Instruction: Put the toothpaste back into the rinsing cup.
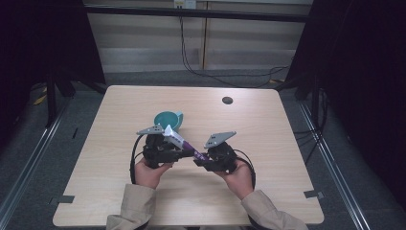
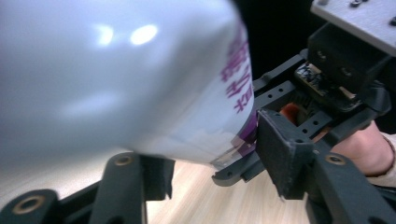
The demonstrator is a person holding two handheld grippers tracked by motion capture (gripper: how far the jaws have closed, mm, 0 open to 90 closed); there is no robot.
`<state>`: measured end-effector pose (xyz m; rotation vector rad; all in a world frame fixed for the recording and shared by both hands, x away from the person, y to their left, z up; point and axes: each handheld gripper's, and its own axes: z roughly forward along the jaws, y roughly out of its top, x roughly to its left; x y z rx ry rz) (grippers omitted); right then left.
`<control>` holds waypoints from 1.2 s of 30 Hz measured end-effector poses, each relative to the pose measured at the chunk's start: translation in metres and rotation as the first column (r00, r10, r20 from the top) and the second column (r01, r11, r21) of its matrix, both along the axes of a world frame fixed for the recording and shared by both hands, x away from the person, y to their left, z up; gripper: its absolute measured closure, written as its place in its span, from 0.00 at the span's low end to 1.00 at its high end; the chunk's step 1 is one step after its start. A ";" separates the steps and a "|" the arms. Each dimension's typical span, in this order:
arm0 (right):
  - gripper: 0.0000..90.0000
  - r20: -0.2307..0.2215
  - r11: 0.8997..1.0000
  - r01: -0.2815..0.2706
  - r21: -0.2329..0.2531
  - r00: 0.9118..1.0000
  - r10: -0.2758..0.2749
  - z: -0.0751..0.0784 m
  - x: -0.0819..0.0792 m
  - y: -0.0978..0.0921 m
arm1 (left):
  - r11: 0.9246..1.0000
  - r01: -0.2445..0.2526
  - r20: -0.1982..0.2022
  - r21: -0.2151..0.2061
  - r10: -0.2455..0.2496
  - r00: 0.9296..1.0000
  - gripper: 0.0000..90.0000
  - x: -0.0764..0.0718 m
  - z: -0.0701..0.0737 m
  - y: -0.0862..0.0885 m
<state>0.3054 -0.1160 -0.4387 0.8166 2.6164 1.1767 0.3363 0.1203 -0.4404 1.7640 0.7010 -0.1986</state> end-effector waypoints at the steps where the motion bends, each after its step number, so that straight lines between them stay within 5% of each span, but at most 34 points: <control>1: 0.80 0.000 1.000 -0.002 -0.001 1.000 0.002 0.000 0.000 0.000 | 1.000 0.004 0.006 -0.009 -0.004 1.000 0.61 -0.001 0.001 0.000; 10: 0.78 -0.034 0.999 -0.025 0.029 0.999 0.026 -0.004 0.002 0.000 | 0.999 0.034 0.068 0.039 -0.036 0.997 0.80 -0.006 0.010 -0.004; 23: 0.81 -0.046 0.997 -0.056 0.044 0.997 0.058 -0.001 0.002 -0.001 | 1.000 0.010 0.091 0.025 -0.012 0.996 0.64 -0.006 0.015 -0.010; 29: 0.80 -0.038 0.997 -0.056 0.044 0.998 0.057 -0.001 0.000 0.003 | 1.000 0.009 0.073 0.007 -0.009 0.997 0.71 -0.005 0.015 -0.010; 31: 0.79 -0.040 0.996 -0.058 0.063 0.997 0.061 -0.002 0.001 0.003 | 1.000 0.020 0.082 -0.011 -0.020 0.996 0.79 -0.005 0.016 -0.008; 33: 0.72 -0.035 0.997 -0.040 0.070 0.998 0.043 -0.003 0.001 0.002 | 0.999 0.024 0.103 0.044 -0.028 0.994 0.82 -0.007 0.020 -0.010; 36: 0.57 -0.025 0.996 -0.028 0.080 0.999 0.030 -0.003 0.000 -0.002 | 0.998 0.011 0.094 0.062 -0.017 0.995 0.84 -0.007 0.023 -0.006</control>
